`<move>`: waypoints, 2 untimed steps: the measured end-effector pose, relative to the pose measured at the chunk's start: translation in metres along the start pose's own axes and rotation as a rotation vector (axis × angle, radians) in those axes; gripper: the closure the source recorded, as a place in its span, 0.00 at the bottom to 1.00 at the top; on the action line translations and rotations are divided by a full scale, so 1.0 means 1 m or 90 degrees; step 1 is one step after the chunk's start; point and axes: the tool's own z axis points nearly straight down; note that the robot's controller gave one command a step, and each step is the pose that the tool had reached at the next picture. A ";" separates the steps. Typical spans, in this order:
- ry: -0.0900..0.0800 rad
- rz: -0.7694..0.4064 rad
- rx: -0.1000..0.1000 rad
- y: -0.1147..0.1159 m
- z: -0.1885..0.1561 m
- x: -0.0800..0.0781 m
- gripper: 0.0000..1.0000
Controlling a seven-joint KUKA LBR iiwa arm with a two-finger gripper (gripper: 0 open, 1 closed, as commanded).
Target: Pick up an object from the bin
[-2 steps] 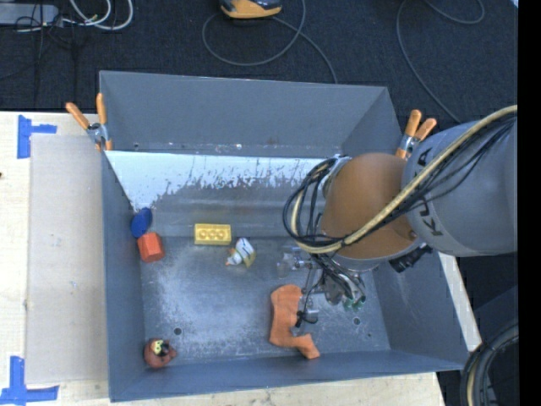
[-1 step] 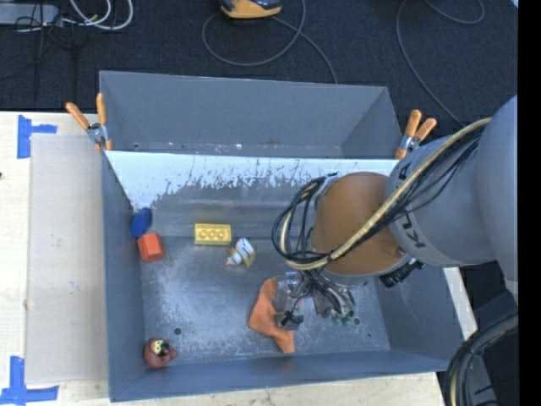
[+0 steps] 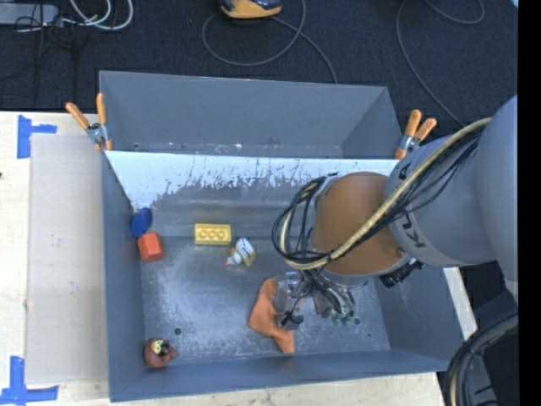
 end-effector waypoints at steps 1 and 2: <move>0.004 0.005 0.000 0.003 -0.063 -0.003 1.00; 0.001 0.009 0.000 -0.001 -0.106 -0.007 1.00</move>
Offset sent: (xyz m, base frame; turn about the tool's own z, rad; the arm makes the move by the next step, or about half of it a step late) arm 0.0087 -0.0020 0.1090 0.0141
